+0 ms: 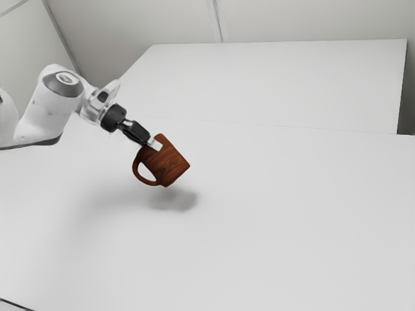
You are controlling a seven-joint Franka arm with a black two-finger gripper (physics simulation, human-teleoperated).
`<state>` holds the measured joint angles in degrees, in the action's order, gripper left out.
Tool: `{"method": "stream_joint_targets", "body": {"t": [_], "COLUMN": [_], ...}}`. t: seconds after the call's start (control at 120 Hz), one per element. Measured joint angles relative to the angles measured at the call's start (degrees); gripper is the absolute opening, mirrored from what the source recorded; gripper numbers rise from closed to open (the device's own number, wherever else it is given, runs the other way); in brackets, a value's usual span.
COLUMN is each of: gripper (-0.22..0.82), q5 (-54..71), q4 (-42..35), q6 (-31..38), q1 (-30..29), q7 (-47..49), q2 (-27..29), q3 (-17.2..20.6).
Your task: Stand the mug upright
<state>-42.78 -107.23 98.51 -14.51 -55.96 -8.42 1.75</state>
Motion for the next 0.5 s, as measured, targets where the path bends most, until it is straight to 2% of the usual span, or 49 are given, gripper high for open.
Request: {"method": "stream_joint_targets", "body": {"t": [0.108,0.225,0.375,0.5], "gripper": [-0.18,-0.18,-0.18,-0.18], "q5": [16.62,29.25,40.38,44.75], "q4": [2.16,2.45,1.45,-2.73], "q6": [3.7,8.77,16.18,22.87], "q1": [0.37,2.46,3.76,5.32], "q7": [4.28,9.52,16.67,22.51], "q2": [1.63,2.01,2.0,2.18], "q3": [3.95,5.15,6.09,6.31]}}
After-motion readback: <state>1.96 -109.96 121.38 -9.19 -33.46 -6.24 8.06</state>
